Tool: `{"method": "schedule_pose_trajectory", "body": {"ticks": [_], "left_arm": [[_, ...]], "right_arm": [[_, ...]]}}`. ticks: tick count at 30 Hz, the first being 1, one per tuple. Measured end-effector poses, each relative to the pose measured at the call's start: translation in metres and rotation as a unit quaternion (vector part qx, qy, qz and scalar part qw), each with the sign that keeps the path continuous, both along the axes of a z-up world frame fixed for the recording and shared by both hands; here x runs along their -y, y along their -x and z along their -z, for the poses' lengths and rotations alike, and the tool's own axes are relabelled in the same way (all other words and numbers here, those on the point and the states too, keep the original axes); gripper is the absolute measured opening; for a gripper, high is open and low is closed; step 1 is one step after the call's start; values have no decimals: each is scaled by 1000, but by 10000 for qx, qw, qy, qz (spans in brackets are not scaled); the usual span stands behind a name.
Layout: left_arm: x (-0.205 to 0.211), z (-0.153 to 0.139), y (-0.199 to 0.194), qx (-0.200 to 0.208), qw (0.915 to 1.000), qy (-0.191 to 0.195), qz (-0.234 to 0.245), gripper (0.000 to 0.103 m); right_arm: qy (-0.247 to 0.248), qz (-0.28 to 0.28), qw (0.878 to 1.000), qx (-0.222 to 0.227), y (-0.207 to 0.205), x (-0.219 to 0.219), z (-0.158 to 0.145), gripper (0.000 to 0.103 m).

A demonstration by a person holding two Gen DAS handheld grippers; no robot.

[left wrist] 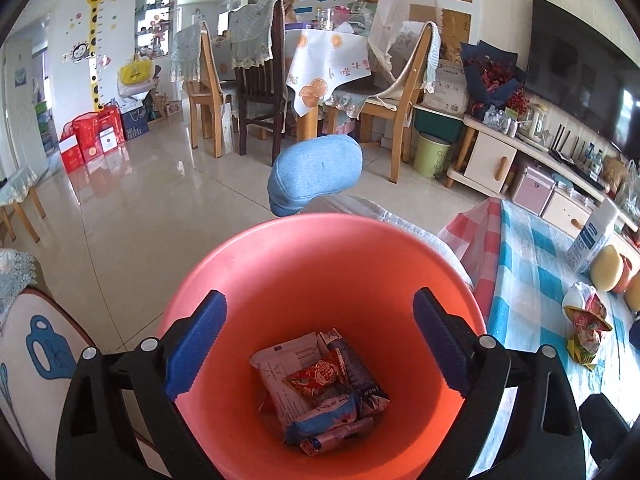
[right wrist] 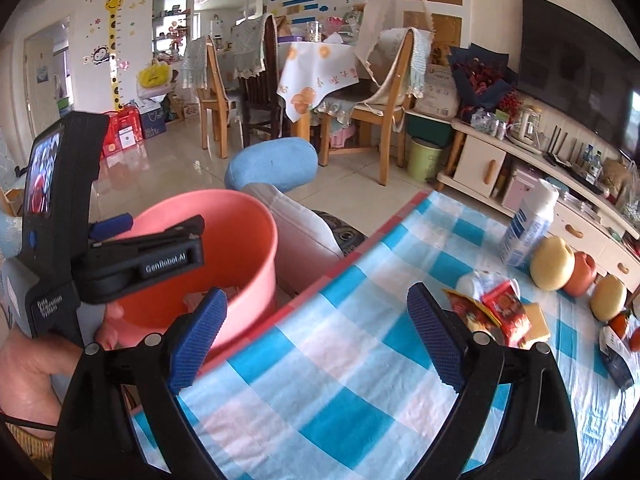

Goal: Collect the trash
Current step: 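Move both open tools back over the table toward the remaining items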

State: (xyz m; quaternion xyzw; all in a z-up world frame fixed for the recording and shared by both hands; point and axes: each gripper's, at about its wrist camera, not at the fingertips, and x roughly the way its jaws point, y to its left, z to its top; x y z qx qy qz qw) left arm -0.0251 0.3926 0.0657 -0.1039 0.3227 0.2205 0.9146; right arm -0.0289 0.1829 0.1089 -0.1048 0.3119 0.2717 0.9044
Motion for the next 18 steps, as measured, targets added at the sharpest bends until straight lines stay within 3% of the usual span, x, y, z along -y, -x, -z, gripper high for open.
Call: {"method": "schedule_pose_trajectory", "body": {"ticks": [18], "left_arm": [[55, -8, -18, -90, 9976, -428, 530, 94]], "right_arm": [[43, 382, 9992, -111, 15, 59, 16, 92]]}}
